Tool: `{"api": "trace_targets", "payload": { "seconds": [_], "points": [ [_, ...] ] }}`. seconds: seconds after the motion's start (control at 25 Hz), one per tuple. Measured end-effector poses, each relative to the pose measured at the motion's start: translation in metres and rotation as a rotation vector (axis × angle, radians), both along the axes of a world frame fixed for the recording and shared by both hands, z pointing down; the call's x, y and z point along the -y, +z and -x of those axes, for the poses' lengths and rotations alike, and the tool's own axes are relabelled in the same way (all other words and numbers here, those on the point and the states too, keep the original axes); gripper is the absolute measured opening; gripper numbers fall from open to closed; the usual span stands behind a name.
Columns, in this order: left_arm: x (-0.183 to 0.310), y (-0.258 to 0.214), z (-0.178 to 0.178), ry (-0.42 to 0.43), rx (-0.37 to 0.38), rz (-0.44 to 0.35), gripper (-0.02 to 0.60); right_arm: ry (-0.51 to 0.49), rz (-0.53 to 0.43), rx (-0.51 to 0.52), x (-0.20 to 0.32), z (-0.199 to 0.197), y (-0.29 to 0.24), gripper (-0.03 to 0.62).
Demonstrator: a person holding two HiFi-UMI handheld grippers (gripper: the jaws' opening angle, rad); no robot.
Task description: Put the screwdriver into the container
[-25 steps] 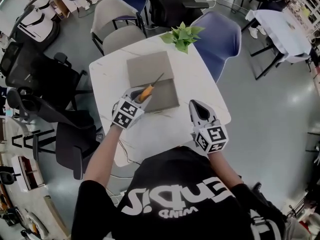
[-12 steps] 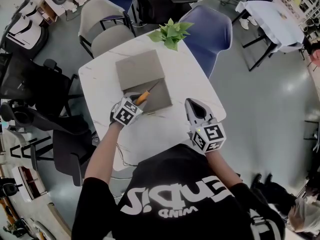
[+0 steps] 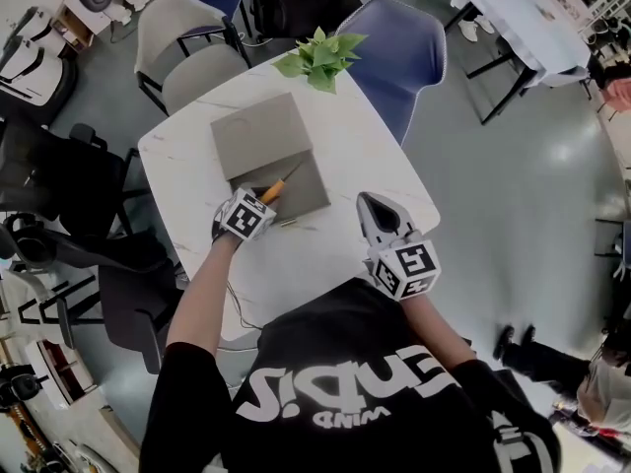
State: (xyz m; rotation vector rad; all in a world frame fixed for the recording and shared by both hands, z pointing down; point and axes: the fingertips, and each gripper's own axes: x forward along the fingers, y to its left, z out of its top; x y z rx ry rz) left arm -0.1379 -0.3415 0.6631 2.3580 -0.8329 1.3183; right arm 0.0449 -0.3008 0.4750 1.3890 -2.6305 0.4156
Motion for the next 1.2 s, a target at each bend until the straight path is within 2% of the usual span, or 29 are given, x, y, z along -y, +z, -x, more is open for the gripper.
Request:
{"api": "trace_targets", "payload": {
  "seconds": [0.28,0.64,1.08,1.2],
  "points": [
    [-0.002,0.014,-0.003,0.028,0.065,0.066,0.130,0.015,0.011,-0.007,0.002,-0.002,0.003,0.012],
    [-0.002,0.019,-0.010,-0.004,0.061,0.121,0.130,0.027,0.013,-0.007,0.001,-0.008,0.005,0.012],
    [-0.003,0.020,-0.010,-0.008,0.064,0.109,0.136,0.027,0.021,-0.003,0.000,-0.011,0.008,0.012],
    [-0.004,0.015,-0.011,-0.012,0.044,0.111,0.197,0.025,0.023,-0.004,-0.001,-0.012,0.008,0.012]
  ]
}}
